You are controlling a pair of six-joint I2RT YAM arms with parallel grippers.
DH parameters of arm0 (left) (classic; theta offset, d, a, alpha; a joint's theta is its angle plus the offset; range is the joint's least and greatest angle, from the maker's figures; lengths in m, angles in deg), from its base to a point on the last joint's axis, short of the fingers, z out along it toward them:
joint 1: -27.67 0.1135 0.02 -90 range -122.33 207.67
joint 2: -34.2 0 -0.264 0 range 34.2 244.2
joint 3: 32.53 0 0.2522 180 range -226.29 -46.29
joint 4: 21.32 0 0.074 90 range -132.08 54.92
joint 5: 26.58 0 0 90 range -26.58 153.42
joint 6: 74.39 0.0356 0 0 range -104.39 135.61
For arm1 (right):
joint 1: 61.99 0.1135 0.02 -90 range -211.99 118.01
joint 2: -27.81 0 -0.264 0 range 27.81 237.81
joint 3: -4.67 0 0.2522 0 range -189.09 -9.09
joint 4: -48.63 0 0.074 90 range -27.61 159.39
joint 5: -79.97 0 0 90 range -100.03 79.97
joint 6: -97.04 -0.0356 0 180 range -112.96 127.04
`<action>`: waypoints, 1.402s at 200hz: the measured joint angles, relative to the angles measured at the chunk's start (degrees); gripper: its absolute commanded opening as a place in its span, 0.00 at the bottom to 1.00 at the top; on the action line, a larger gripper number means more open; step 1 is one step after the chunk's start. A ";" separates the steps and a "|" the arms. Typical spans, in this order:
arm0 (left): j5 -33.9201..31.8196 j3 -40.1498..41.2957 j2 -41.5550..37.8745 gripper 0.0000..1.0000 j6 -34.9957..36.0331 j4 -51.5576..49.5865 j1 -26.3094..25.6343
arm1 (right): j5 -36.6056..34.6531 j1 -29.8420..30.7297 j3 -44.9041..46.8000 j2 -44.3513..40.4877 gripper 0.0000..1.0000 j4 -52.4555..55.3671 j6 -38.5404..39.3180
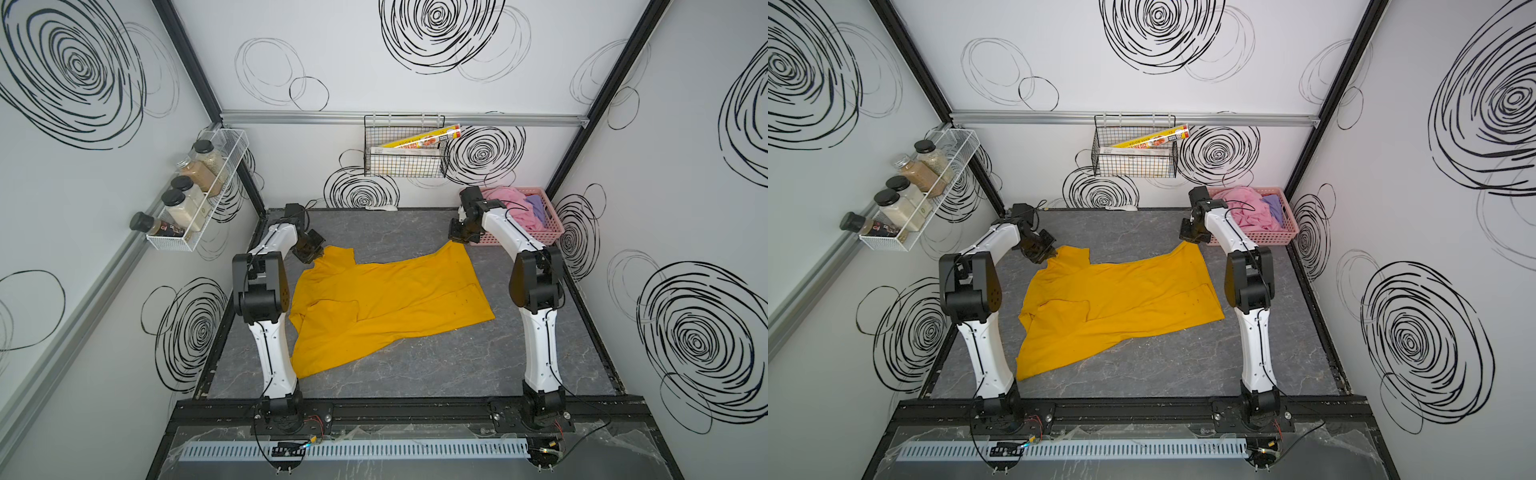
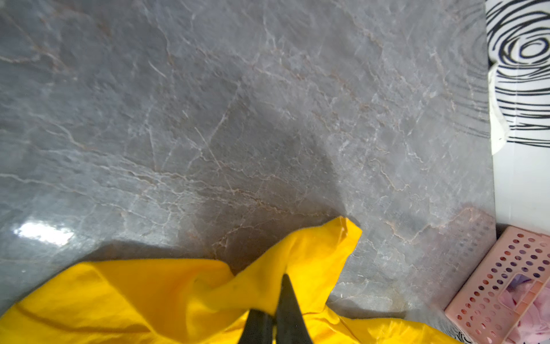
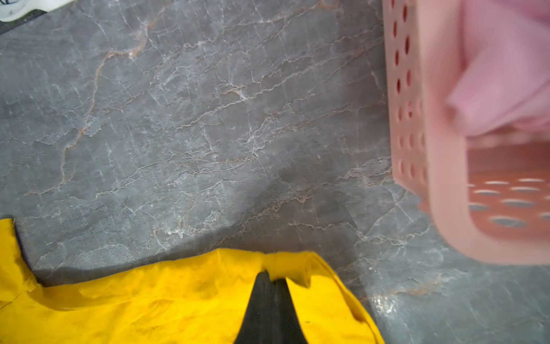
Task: Fold and stack t-shirts
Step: Smooth out the T-shirt at the center of the board.
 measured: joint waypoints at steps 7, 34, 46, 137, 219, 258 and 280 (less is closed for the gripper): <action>0.00 0.13 0.00 0.00 0.00 0.00 0.15 | -0.02 -0.04 -0.07 0.72 0.00 0.00 0.00; 0.00 1.20 -0.11 0.00 0.02 0.04 0.83 | -0.02 -0.26 -1.29 4.20 0.01 0.26 0.00; 0.00 1.75 -0.11 0.00 0.02 0.04 1.03 | 0.00 -0.33 -2.36 5.75 0.01 0.31 0.00; 0.00 2.49 -1.18 0.00 0.13 0.15 1.14 | 2.47 -0.55 -6.91 8.98 0.00 0.31 0.11; 0.00 2.80 -1.20 0.00 0.17 0.20 1.14 | 5.62 -1.55 -7.82 8.98 0.22 -0.04 0.74; 0.00 2.82 -1.20 0.00 0.15 0.17 1.14 | 5.70 -2.34 -7.82 8.98 0.15 -0.07 0.85; 0.00 2.82 -1.20 0.00 0.15 0.17 1.14 | 5.90 -2.80 -7.82 9.01 0.05 -0.09 0.76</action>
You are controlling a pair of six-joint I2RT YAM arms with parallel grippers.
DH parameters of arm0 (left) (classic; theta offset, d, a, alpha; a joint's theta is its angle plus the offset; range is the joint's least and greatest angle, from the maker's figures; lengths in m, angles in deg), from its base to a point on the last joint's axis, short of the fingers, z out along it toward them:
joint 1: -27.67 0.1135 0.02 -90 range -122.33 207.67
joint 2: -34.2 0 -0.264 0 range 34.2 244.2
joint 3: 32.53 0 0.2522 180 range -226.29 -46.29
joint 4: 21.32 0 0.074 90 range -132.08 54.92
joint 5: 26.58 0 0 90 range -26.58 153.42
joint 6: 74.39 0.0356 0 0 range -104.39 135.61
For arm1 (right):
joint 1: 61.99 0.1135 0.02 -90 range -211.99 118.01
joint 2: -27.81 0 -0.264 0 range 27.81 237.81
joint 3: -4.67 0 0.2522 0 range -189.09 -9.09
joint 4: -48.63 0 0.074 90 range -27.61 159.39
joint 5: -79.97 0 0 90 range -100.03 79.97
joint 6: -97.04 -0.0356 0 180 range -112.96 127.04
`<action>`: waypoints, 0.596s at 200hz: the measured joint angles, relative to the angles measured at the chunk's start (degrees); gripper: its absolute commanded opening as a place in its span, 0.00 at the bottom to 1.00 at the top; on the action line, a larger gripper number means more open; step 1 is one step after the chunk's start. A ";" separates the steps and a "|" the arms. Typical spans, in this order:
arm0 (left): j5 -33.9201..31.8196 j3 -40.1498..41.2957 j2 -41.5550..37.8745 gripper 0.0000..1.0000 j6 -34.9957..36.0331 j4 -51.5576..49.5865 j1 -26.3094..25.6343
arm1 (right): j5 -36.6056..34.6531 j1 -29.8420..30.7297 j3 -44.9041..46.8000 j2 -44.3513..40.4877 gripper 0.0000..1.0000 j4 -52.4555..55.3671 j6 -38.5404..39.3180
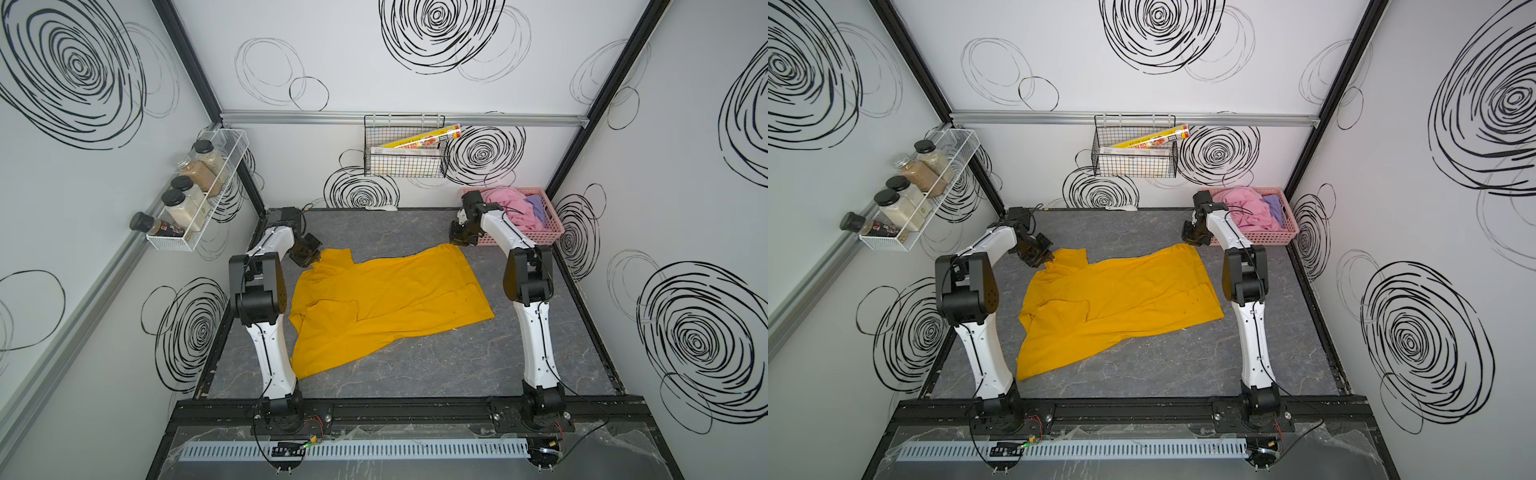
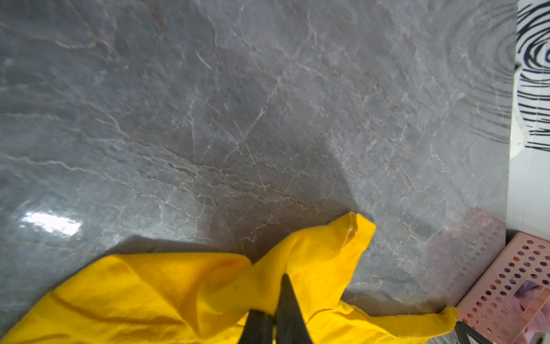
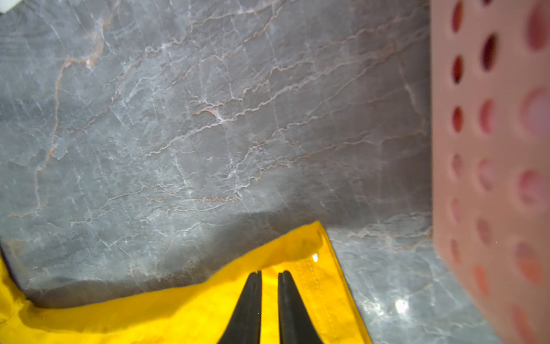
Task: Fold and stack t-shirts
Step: Smooth out the T-shirt at the center of the board.
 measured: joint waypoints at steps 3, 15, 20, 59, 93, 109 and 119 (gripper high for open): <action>0.00 0.00 0.00 0.00 0.00 0.00 0.02 | 0.00 -0.02 -0.02 0.00 0.04 0.00 0.17; 0.00 0.00 0.00 0.00 0.00 0.00 0.02 | 0.20 -0.15 -0.02 0.09 0.02 -0.04 0.22; 0.00 0.00 0.00 0.00 0.02 -0.02 0.02 | 0.24 -0.26 -0.04 0.17 0.03 -0.07 0.04; 0.00 0.00 0.00 0.00 0.02 -0.02 0.02 | 0.20 -0.57 -0.68 0.61 0.20 -0.24 0.15; -0.02 0.00 0.00 0.00 0.04 -0.02 0.07 | 0.55 -1.03 -1.53 1.11 0.25 -0.35 0.17; 0.00 0.00 0.00 0.00 0.04 -0.02 0.11 | 0.94 -1.29 -2.91 1.90 0.25 -0.61 0.17; -0.02 0.00 0.00 0.00 0.04 0.00 0.13 | 1.18 -1.42 -3.96 2.54 0.26 -0.83 0.20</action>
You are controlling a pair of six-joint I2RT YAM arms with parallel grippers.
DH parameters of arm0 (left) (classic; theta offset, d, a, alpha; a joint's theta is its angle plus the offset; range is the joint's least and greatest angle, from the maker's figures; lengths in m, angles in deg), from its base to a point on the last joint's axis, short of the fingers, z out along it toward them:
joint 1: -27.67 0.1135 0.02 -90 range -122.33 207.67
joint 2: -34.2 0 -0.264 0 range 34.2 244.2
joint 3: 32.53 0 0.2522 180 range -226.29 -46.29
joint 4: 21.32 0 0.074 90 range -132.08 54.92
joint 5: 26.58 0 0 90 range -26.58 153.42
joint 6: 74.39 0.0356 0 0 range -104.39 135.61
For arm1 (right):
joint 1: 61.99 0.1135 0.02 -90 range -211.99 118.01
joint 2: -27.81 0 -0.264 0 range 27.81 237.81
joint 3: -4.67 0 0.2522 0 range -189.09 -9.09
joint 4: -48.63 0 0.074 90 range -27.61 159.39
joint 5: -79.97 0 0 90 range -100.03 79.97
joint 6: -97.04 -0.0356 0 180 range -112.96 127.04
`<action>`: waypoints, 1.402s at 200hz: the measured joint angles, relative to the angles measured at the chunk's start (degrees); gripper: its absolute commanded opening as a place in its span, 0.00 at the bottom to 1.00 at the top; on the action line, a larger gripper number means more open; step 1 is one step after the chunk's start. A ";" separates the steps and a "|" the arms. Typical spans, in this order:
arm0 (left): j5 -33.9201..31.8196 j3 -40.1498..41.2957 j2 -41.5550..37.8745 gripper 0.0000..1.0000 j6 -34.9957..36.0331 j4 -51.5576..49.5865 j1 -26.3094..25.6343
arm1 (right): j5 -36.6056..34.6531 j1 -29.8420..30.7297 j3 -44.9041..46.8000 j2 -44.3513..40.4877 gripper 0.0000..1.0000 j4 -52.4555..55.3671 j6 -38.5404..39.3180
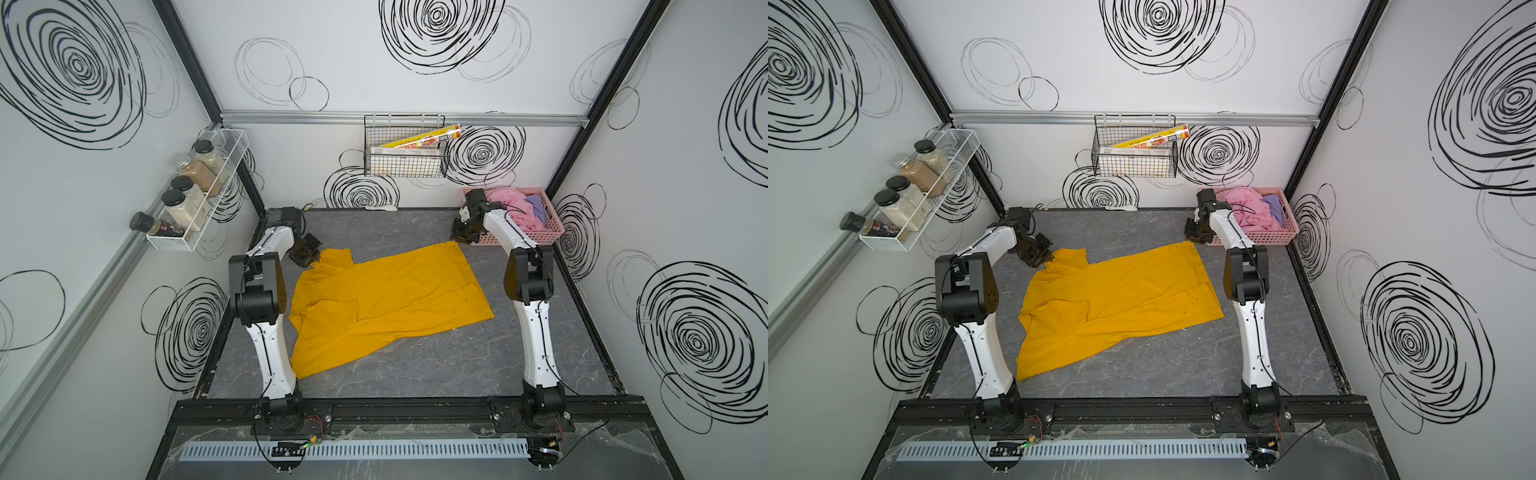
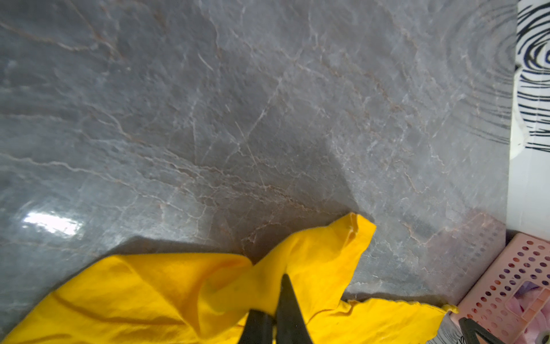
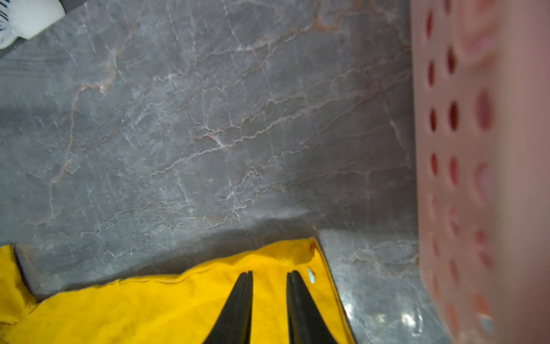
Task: Fold and stack t-shirts
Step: Smooth out the T-shirt at the center of the board, then fold the T-shirt.
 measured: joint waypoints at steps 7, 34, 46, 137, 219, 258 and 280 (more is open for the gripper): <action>0.00 0.00 0.00 0.00 0.00 -0.02 0.00 | 0.11 -0.04 -0.63 0.39 0.26 -0.15 0.00; 0.00 0.28 -0.04 0.00 0.00 0.04 0.04 | 0.28 0.00 -2.51 1.86 0.27 -0.59 -0.15; 0.00 0.74 -0.13 0.00 0.02 0.07 0.07 | 0.33 -0.04 -2.97 2.08 0.28 -0.61 -0.17; 0.00 3.04 -0.68 0.00 0.02 0.09 0.33 | -7.30 0.28 -3.08 2.47 0.30 -0.09 0.31; 0.04 3.93 -1.75 0.00 0.02 0.17 1.01 | -10.75 0.76 -2.34 2.47 0.31 0.11 1.22; 0.24 4.15 -1.86 0.00 0.00 0.31 1.38 | -10.14 0.87 -1.66 2.23 0.31 -0.02 1.36; 0.44 4.17 -1.86 0.00 -0.02 0.31 1.38 | -10.88 1.33 -1.60 2.25 0.31 0.22 1.29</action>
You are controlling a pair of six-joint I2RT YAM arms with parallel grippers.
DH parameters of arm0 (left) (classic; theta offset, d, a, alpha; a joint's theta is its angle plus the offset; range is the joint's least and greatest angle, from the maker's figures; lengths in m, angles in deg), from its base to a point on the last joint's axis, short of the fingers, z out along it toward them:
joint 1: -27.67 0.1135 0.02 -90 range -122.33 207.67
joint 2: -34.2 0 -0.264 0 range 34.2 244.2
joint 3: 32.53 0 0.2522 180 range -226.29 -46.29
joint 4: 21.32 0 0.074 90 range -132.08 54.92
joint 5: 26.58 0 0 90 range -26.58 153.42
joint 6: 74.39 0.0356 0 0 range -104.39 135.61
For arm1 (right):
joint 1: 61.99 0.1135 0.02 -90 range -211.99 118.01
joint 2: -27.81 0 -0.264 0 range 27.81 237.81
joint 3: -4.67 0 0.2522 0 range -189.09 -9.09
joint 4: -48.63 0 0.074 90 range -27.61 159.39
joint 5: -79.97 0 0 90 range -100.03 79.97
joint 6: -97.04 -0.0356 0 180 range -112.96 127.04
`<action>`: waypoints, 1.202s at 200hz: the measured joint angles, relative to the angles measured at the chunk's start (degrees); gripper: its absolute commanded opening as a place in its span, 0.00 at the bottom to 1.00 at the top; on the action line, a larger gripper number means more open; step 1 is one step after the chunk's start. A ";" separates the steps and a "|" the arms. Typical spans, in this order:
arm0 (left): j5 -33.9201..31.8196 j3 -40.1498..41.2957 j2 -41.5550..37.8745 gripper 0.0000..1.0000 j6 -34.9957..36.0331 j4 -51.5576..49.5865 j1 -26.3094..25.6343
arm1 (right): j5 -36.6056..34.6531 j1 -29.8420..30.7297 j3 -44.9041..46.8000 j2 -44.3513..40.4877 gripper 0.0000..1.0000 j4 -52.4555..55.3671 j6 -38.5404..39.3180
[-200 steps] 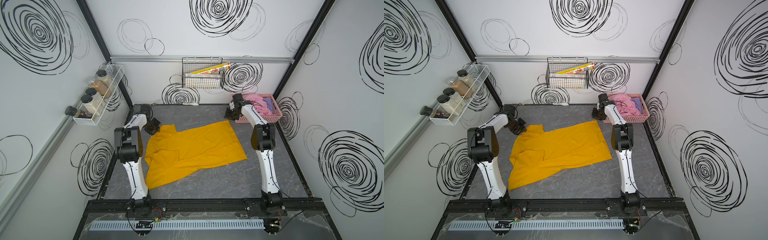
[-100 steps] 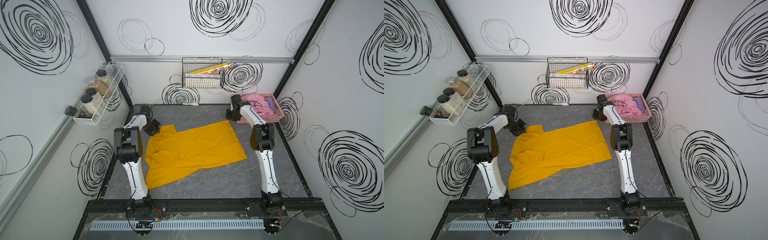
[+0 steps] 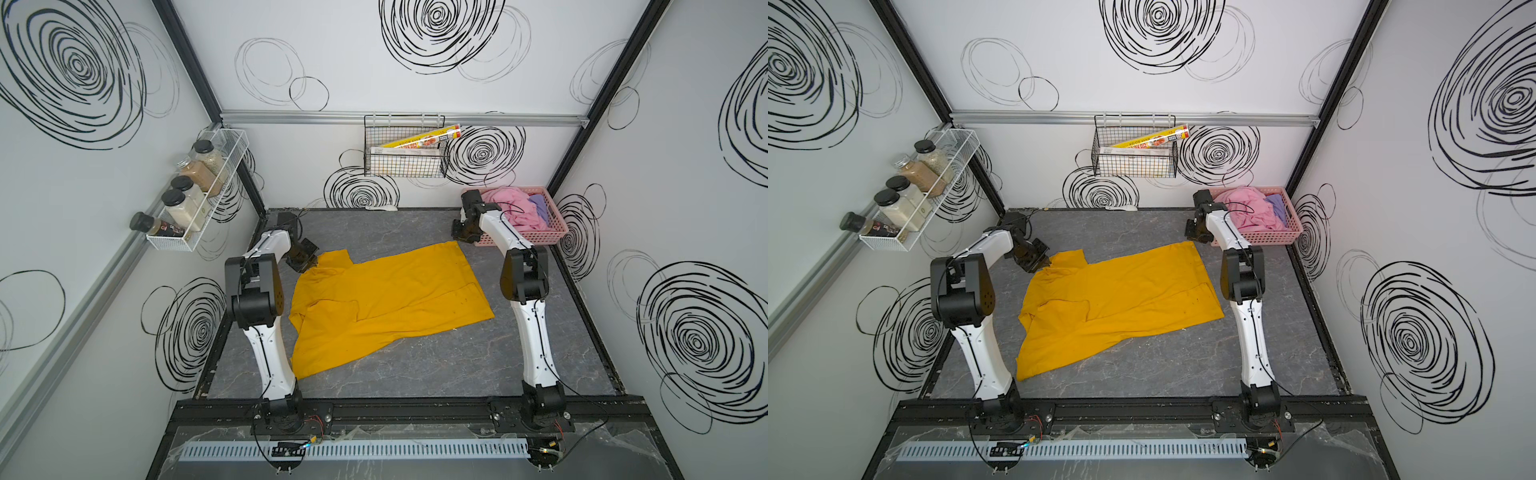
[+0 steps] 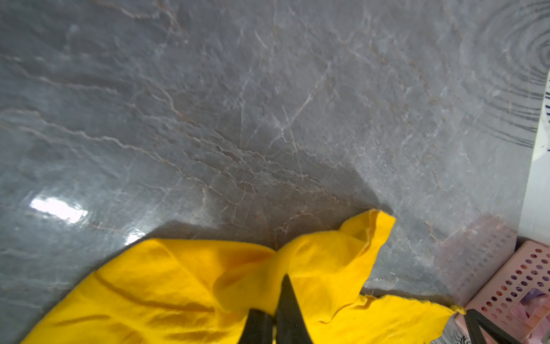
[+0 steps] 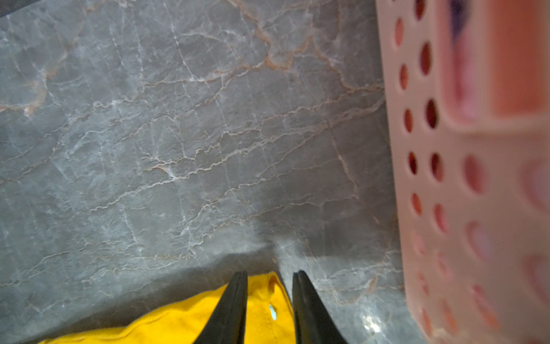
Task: Fold and stack t-shirts
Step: Fold the T-shirt.
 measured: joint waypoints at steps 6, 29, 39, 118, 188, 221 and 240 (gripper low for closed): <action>0.02 0.00 0.00 0.00 0.00 0.00 0.00 | -0.42 0.17 0.11 0.00 0.31 0.11 -0.04; 0.15 0.00 0.00 0.00 0.00 0.00 0.00 | -1.55 0.59 0.22 0.11 0.31 0.72 -0.13; 0.24 0.00 0.00 0.00 0.00 0.02 0.00 | -1.99 0.74 0.22 0.17 0.31 0.81 -0.11; 0.52 0.00 0.00 0.00 -0.07 0.04 0.00 | -1.99 4.02 -0.02 1.16 0.27 -0.02 -0.42; 0.83 0.00 0.00 0.00 -0.13 0.20 0.00 | -0.81 6.01 0.04 1.31 0.00 -0.74 -0.66; 0.90 -0.07 0.00 0.00 -0.11 0.17 -0.11 | -1.25 5.95 0.15 1.20 0.00 -0.74 -0.61; 0.50 -0.92 0.00 0.00 0.15 -0.28 -0.59 | -1.95 5.62 1.03 0.66 0.00 -0.87 -0.59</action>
